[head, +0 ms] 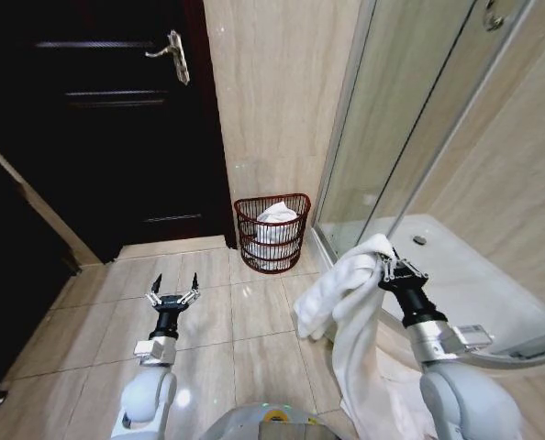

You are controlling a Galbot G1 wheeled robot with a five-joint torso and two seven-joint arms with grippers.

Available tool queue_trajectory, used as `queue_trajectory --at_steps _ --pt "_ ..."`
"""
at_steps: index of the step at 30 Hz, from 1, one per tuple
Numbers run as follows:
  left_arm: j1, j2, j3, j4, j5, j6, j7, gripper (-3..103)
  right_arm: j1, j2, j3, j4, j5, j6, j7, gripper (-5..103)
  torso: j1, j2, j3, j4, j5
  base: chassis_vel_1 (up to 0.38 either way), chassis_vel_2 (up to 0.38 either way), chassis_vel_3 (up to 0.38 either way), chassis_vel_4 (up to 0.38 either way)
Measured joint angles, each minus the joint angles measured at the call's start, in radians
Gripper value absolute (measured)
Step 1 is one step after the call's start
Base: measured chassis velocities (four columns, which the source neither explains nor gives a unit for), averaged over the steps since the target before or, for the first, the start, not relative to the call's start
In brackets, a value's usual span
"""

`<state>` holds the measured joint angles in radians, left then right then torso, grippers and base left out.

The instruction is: Discard the used towel into the hamper.

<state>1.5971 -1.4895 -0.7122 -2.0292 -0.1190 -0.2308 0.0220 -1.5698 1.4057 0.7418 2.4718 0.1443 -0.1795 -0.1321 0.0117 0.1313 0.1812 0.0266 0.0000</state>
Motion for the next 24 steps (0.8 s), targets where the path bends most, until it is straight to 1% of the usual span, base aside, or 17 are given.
queue_trajectory --at_steps 3,8,11,12,15,20,23,24 --pt "0.004 0.000 0.000 -0.001 0.003 0.002 -0.012 100 0.000 -0.003 0.000 0.007 0.004 0.000 -0.001 2 0.003 0.015 0.012 0.0000 0.0000 0.000 0.000 0.000 0.000" --pt "0.013 0.003 -0.001 -0.006 0.004 0.011 -0.024 100 0.002 -0.012 0.000 0.013 0.011 -0.007 -0.001 2 0.006 0.027 0.022 0.0000 0.0000 0.000 0.000 0.000 0.000" --pt "0.033 0.025 -0.007 -0.036 -0.004 0.030 -0.032 100 0.023 -0.028 0.000 0.027 0.029 -0.029 0.003 2 0.012 0.049 0.038 0.0001 0.0000 0.000 0.000 0.000 0.000" --pt "0.033 0.025 -0.007 -0.036 -0.004 0.030 -0.032 100 0.023 -0.028 0.000 0.027 0.029 -0.029 0.003 2 0.012 0.049 0.038 0.0001 0.0000 0.000 0.000 0.000 0.000" --pt "0.037 0.038 -0.013 -0.056 -0.010 0.038 -0.041 100 0.045 -0.031 -0.003 0.028 0.033 -0.036 0.003 2 0.015 0.064 0.049 0.0001 0.0000 0.000 0.000 0.000 0.000" --pt "0.040 0.033 -0.016 -0.069 -0.009 0.038 -0.047 100 0.065 -0.033 -0.003 0.020 0.040 -0.038 0.004 2 0.021 0.080 0.059 0.0002 0.0000 0.000 0.000 0.000 0.000" --pt "0.049 0.014 -0.012 -0.076 -0.002 0.036 -0.048 100 0.058 -0.032 -0.002 0.010 0.047 -0.028 0.003 2 0.025 0.098 0.073 0.0001 0.0000 0.000 0.000 0.000 0.000" --pt "0.049 0.014 -0.012 -0.076 -0.002 0.036 -0.048 100 0.058 -0.032 -0.002 0.010 0.047 -0.028 0.003 2 0.025 0.098 0.073 0.0001 0.0000 0.000 0.000 0.000 0.000"
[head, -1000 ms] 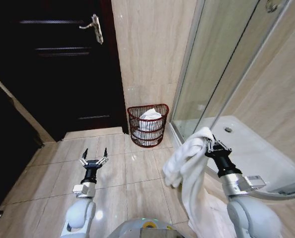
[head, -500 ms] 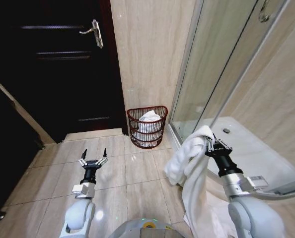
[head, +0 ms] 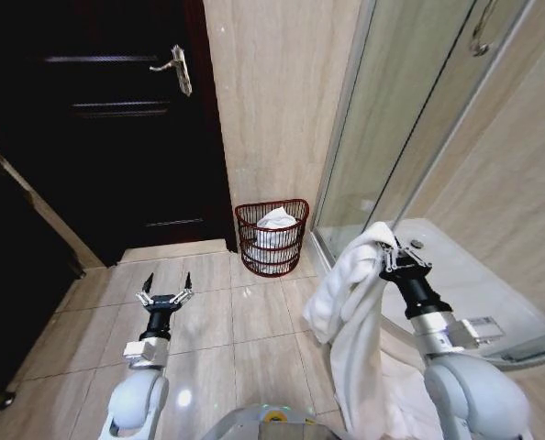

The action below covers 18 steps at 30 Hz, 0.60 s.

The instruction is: Discard the used towel into the hamper.

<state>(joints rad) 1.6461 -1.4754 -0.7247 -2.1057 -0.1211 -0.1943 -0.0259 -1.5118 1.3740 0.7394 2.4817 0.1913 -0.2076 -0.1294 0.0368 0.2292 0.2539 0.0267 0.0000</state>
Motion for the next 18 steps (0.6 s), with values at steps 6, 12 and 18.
queue_trajectory --at_steps 6,12,18 --pt "0.003 -0.014 0.003 -0.006 0.016 -0.001 0.000 100 -0.005 -0.003 0.001 0.001 0.007 0.011 -0.003 2 0.007 0.025 0.018 -0.0001 0.0000 0.000 0.000 0.000 0.000" --pt "0.014 -0.015 0.000 -0.020 0.019 -0.002 0.001 100 0.008 -0.006 0.001 0.007 0.015 0.011 -0.003 2 0.015 0.049 0.034 0.0000 0.0000 0.000 0.000 0.000 0.000" --pt "0.025 -0.014 -0.005 -0.039 0.014 -0.001 0.000 100 0.013 -0.007 0.003 0.007 0.021 0.010 -0.002 2 0.021 0.071 0.050 0.0000 0.0000 0.000 0.000 0.000 0.000"
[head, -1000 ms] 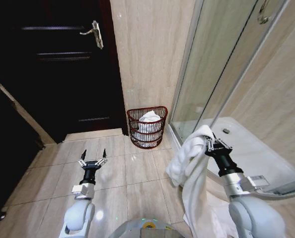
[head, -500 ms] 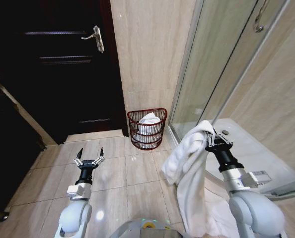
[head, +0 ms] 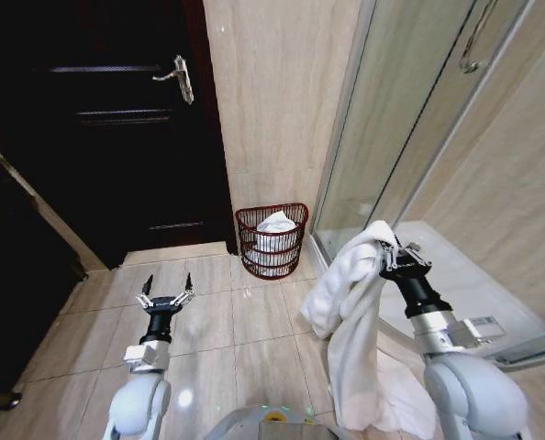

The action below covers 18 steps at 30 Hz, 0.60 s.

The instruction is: Discard the used towel into the hamper.

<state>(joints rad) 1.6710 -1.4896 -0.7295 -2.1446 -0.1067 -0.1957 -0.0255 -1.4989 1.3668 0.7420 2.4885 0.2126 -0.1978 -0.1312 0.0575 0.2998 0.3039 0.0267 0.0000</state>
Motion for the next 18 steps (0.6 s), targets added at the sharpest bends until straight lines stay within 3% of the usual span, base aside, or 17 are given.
queue_trajectory --at_steps 18 --pt "-0.008 0.005 0.006 0.009 -0.001 -0.001 0.002 100 0.020 -0.001 0.000 -0.010 0.004 -0.005 0.009 2 0.026 0.075 0.049 0.0000 0.0000 0.000 0.000 0.000 0.000"
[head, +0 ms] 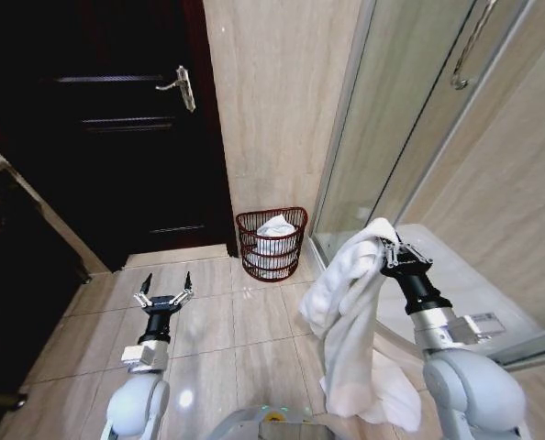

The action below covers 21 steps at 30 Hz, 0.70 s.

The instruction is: Discard the used towel into the hamper.

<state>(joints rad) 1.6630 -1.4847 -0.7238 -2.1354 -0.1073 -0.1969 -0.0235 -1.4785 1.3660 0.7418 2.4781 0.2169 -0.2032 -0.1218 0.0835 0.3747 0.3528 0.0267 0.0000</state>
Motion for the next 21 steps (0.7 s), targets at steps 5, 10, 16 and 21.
queue_trajectory --at_steps 5,10,16,21 --pt "0.001 0.002 0.000 0.002 0.000 0.000 0.000 100 0.003 0.002 -0.001 0.001 0.002 -0.005 0.000 2 0.008 0.022 0.015 0.0000 0.0001 0.000 0.000 0.000 0.000" --pt "0.001 0.004 0.000 0.004 0.000 0.000 0.001 100 -0.002 0.004 -0.001 0.003 0.002 -0.006 -0.001 2 0.014 0.039 0.025 0.0000 0.0000 0.000 0.000 0.000 0.000" --pt "-0.003 0.000 0.007 0.004 0.007 0.004 0.003 100 -0.011 0.000 0.006 0.008 0.005 -0.004 -0.001 2 0.025 0.067 0.042 -0.0001 0.0000 0.000 0.000 0.000 0.000" --pt "-0.002 -0.002 0.009 0.004 0.011 0.004 0.003 100 -0.013 -0.001 0.009 0.010 0.006 -0.002 0.000 2 0.030 0.081 0.051 0.0000 0.0000 0.000 0.000 0.000 0.000"
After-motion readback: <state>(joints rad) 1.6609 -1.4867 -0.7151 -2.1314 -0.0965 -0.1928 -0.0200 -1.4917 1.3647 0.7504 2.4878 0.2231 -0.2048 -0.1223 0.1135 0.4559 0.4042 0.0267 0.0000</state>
